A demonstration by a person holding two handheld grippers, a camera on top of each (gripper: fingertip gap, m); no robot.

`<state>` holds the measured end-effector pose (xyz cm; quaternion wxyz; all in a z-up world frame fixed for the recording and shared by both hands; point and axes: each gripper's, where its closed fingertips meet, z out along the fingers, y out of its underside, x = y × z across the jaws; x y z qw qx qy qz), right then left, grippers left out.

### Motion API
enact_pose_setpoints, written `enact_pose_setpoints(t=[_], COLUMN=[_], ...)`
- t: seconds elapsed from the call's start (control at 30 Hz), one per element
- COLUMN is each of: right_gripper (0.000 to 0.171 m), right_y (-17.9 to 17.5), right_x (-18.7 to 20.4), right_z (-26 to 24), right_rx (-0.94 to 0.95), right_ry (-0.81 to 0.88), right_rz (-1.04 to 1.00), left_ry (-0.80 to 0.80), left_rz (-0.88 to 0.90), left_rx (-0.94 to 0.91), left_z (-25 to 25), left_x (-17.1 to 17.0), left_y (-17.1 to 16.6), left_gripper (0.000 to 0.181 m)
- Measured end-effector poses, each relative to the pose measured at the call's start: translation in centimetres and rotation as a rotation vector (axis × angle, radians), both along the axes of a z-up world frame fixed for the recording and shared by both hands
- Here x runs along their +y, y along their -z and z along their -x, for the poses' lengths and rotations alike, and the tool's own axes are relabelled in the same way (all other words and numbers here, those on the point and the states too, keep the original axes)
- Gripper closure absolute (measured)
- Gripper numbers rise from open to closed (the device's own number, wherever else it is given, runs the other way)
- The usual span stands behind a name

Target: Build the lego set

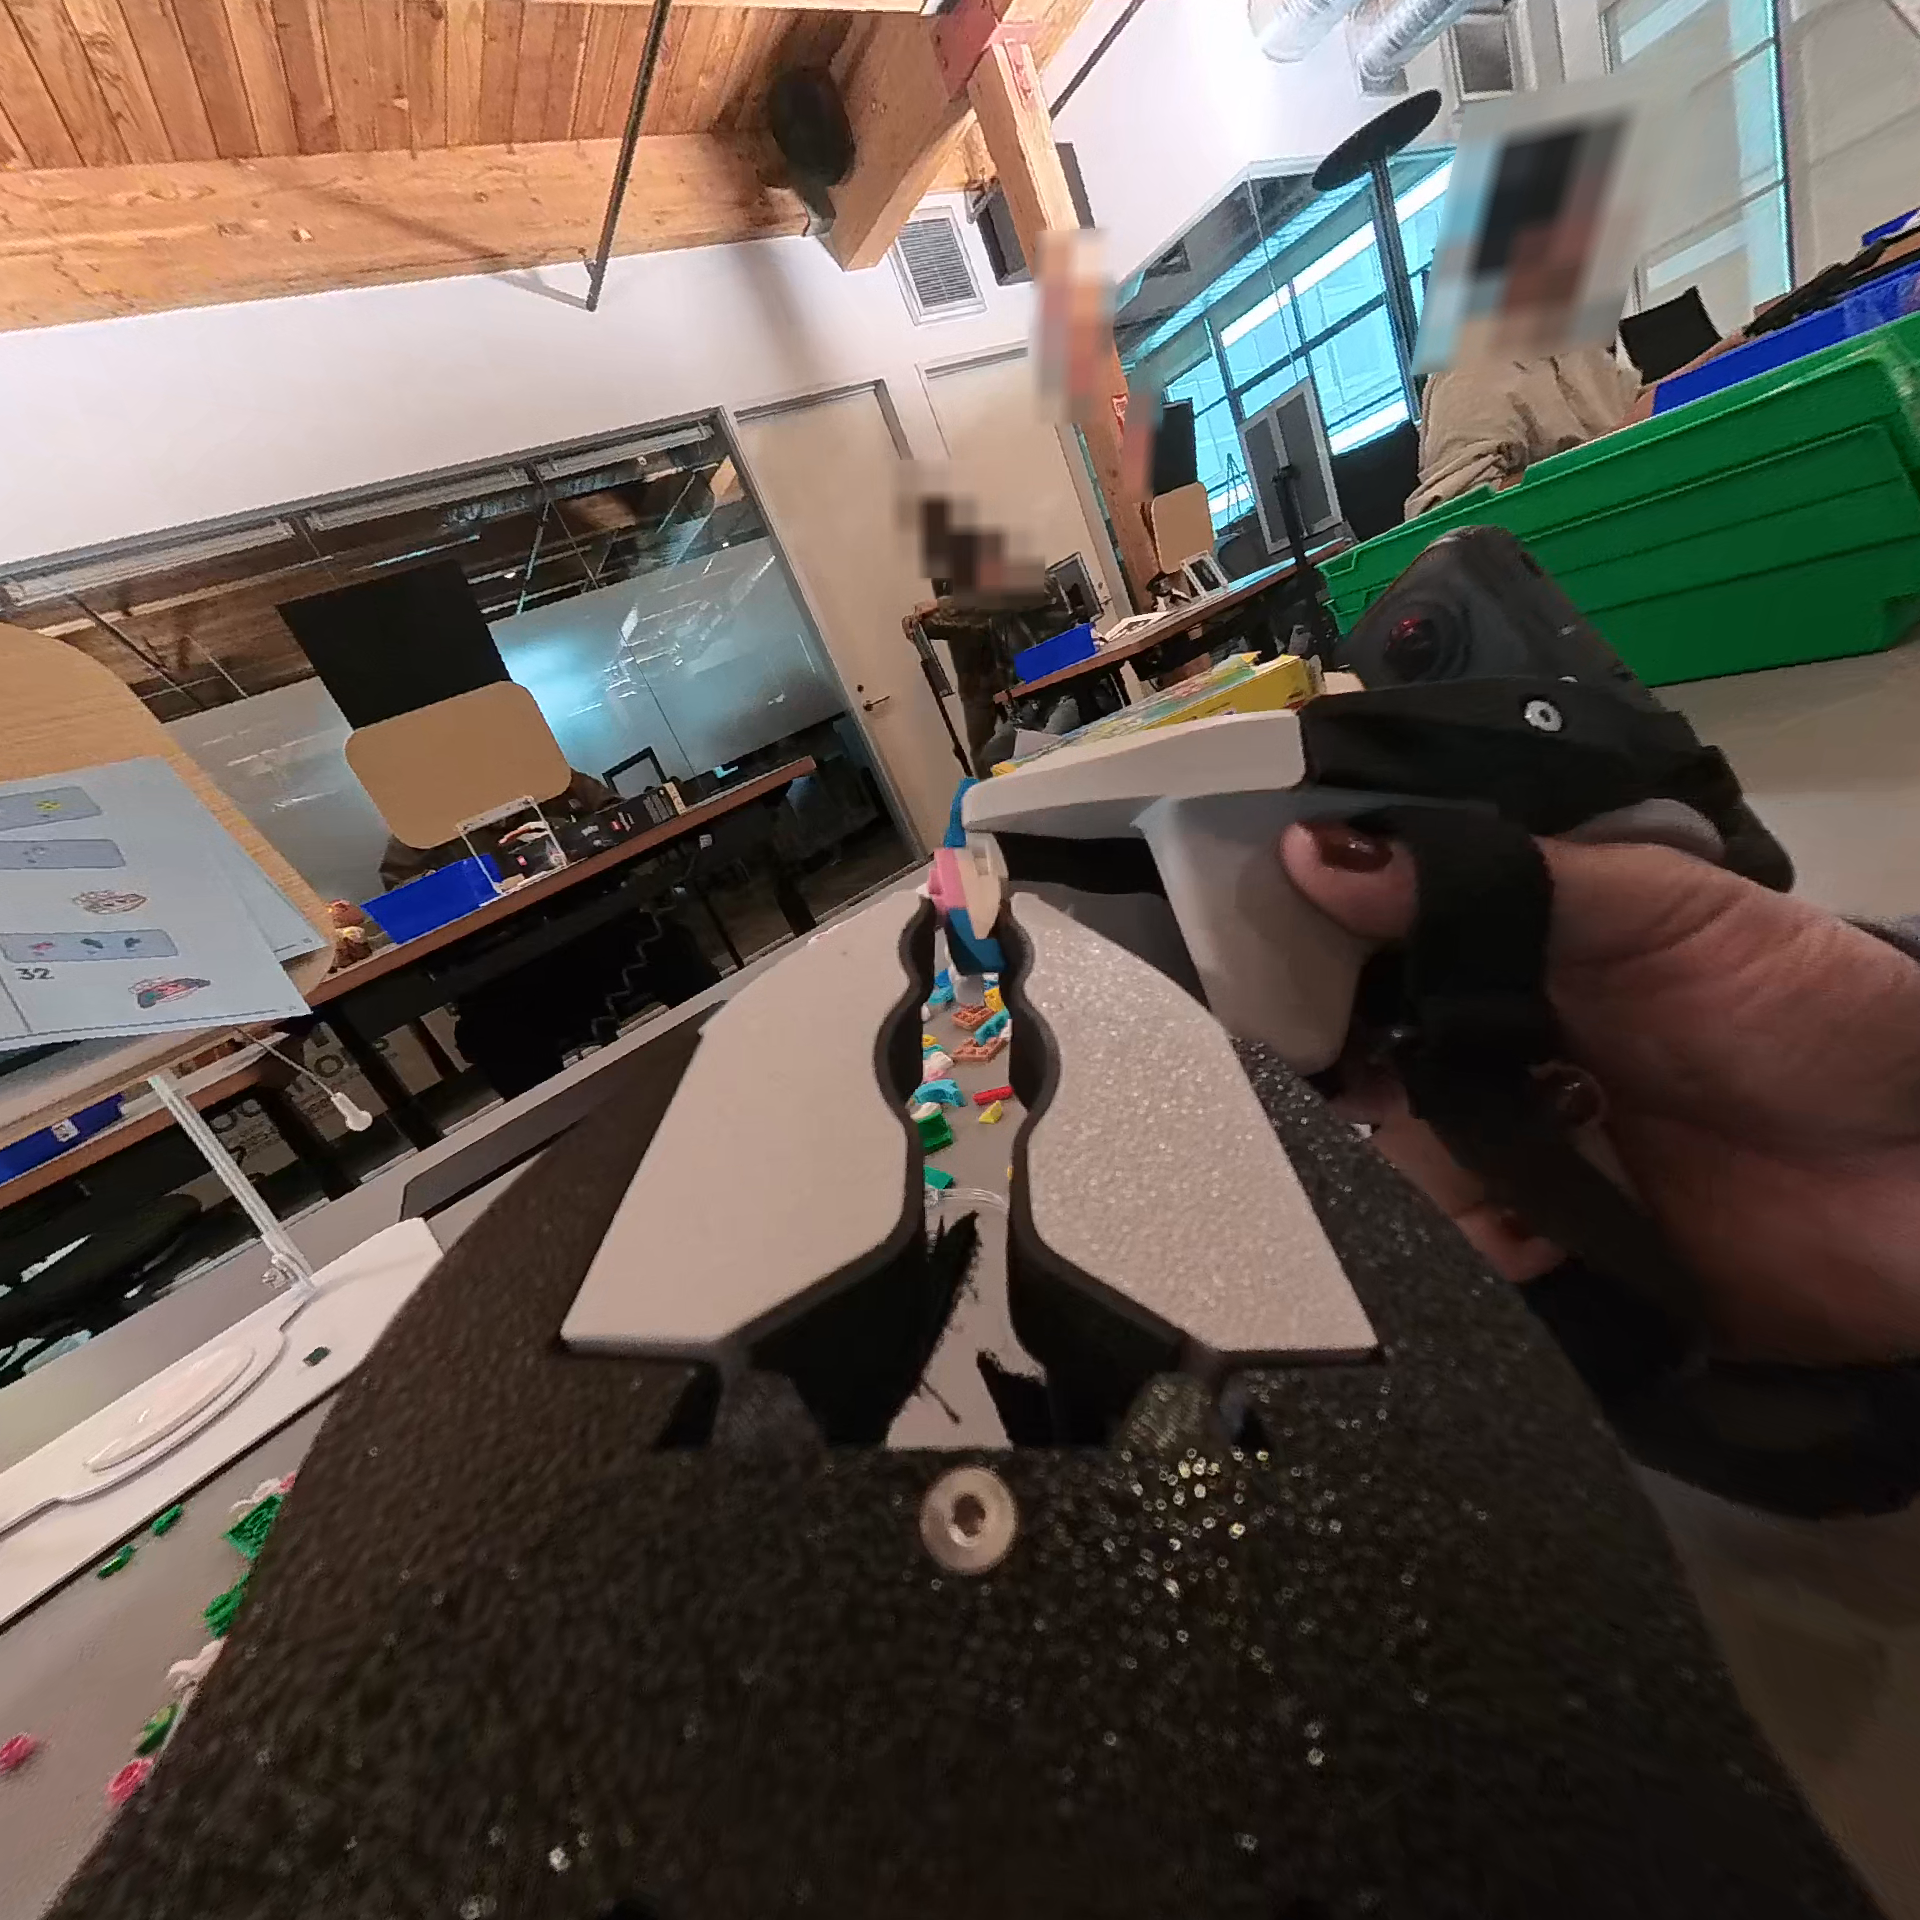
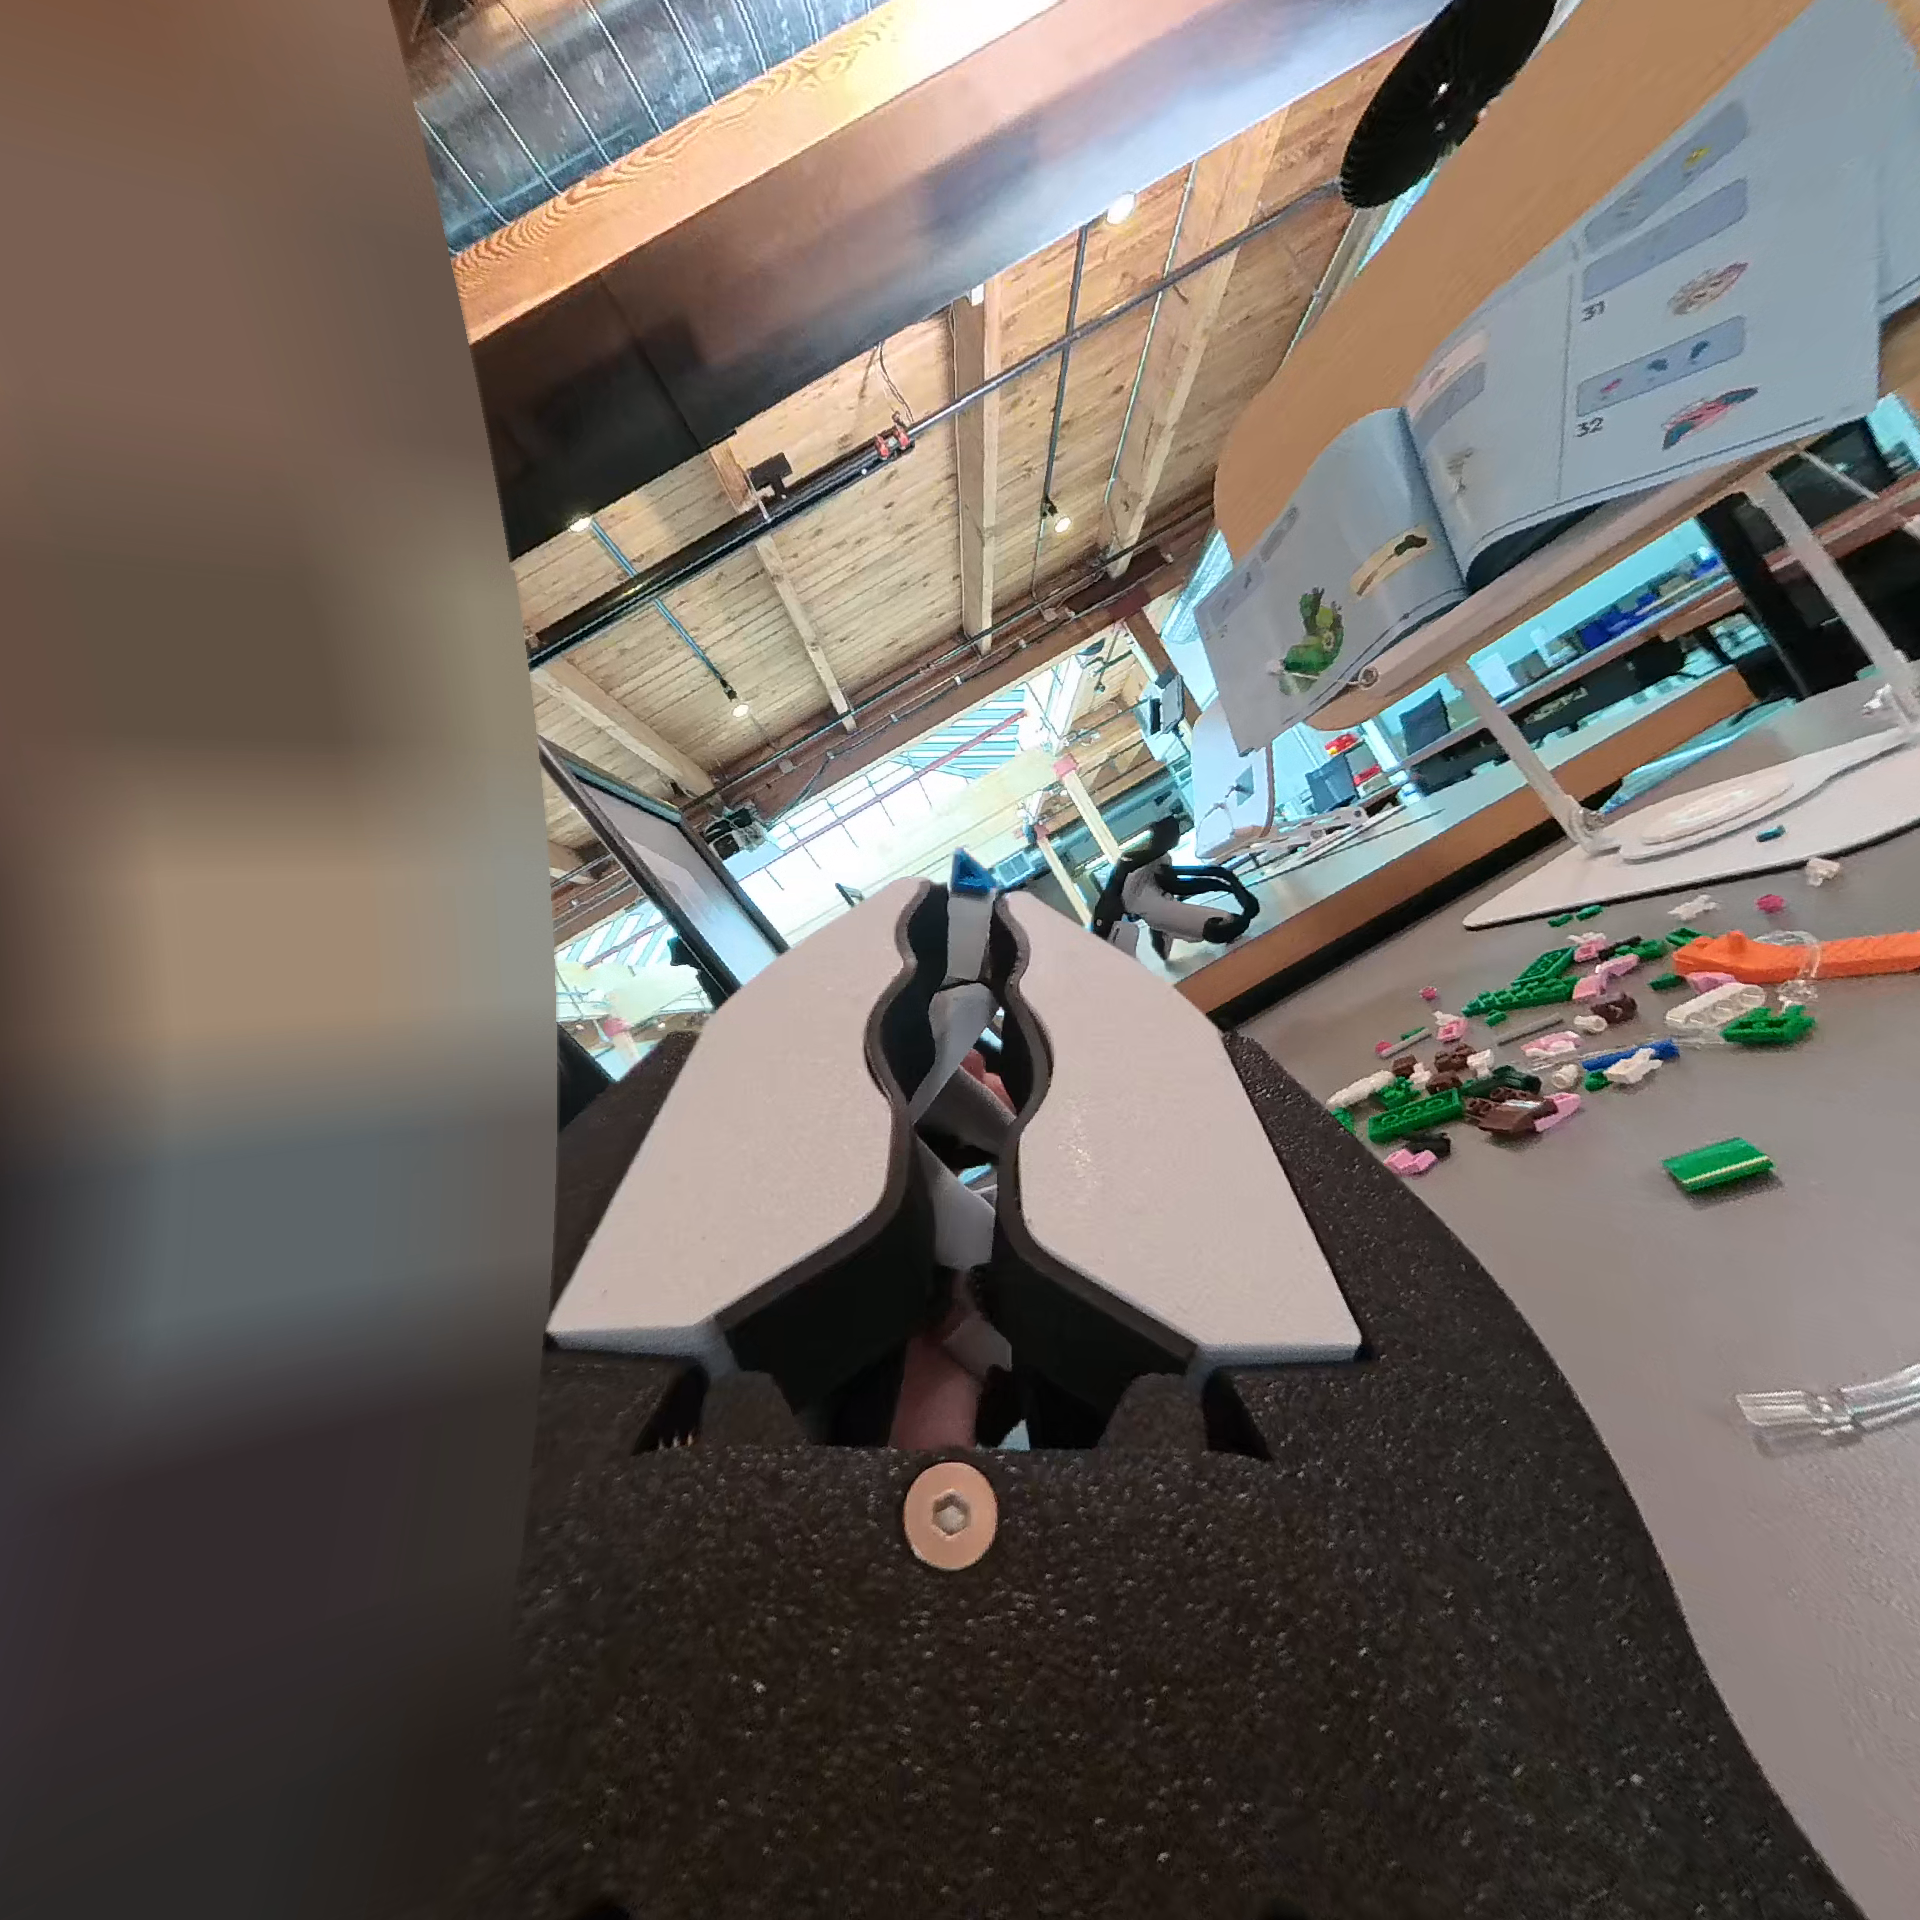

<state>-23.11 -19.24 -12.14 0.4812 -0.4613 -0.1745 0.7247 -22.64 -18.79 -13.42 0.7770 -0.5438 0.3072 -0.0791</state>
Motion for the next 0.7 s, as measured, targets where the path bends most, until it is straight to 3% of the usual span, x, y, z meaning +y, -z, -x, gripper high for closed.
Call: enact_pose_setpoints(t=[0.7], right_gripper=[0.164], right_y=[-0.29], right_x=[-0.38], right_z=[-0.06], right_rx=[0.043], right_ry=[0.016], right_rz=[-0.011], left_ry=[0.071], left_rz=[-0.003], left_rx=[-0.059], left_z=[-0.40], left_x=[-0.58], left_y=[-0.58], left_gripper=[0.169])
